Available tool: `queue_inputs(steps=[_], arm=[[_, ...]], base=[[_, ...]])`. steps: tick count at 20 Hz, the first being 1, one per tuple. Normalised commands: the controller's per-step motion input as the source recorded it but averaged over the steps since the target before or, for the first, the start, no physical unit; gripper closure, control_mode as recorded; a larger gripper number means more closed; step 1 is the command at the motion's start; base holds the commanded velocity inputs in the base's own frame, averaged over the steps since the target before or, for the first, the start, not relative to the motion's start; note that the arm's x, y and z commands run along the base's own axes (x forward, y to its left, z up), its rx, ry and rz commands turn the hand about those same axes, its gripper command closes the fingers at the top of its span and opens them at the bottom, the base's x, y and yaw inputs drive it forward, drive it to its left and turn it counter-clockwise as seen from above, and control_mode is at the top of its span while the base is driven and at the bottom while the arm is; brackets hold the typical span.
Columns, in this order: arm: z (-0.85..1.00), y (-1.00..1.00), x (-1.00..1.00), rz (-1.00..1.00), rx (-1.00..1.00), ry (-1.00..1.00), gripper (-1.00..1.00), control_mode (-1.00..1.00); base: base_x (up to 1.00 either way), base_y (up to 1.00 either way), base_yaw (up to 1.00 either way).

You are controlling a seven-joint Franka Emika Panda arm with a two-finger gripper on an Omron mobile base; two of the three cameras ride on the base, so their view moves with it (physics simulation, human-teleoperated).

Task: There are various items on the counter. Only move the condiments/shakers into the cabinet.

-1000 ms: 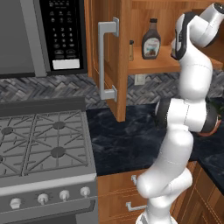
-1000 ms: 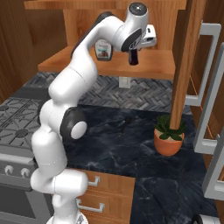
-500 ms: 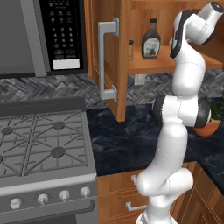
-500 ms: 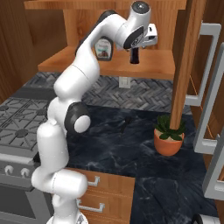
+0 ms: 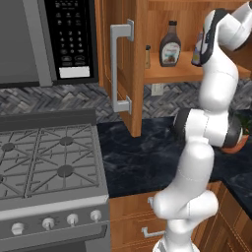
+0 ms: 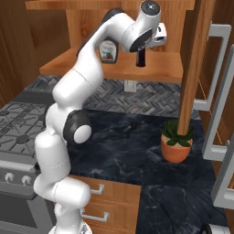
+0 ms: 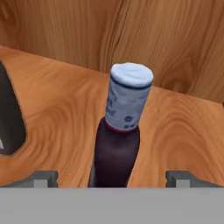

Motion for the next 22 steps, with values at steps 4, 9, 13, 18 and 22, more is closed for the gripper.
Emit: queue_inputs(steps=[4, 9, 13, 18, 22], arm=[[-0.24, 0.00, -0.89, 0.00, -0.02, -0.24, -1.00, -1.00], [-0.48, 0.00, -1.00, 0.00, -0.01, -0.18, -1.00, -1.00], [-0.86, 0.00, -1.00, -0.01, -0.01, -0.18, -1.00, -1.00], [-1.00, 0.15, -1.00, -0.02, -0.06, -0.05, -1.00, -1.00], [-1.00, 0.37, -1.00, -0.01, -0.12, 0.00, -1.00, -1.00]], base=[[0.00, 0.00, 0.00], [0.00, 0.00, 0.00], [0.00, 0.00, 0.00], [0.00, 0.00, 0.00], [0.00, 0.00, 0.00]])
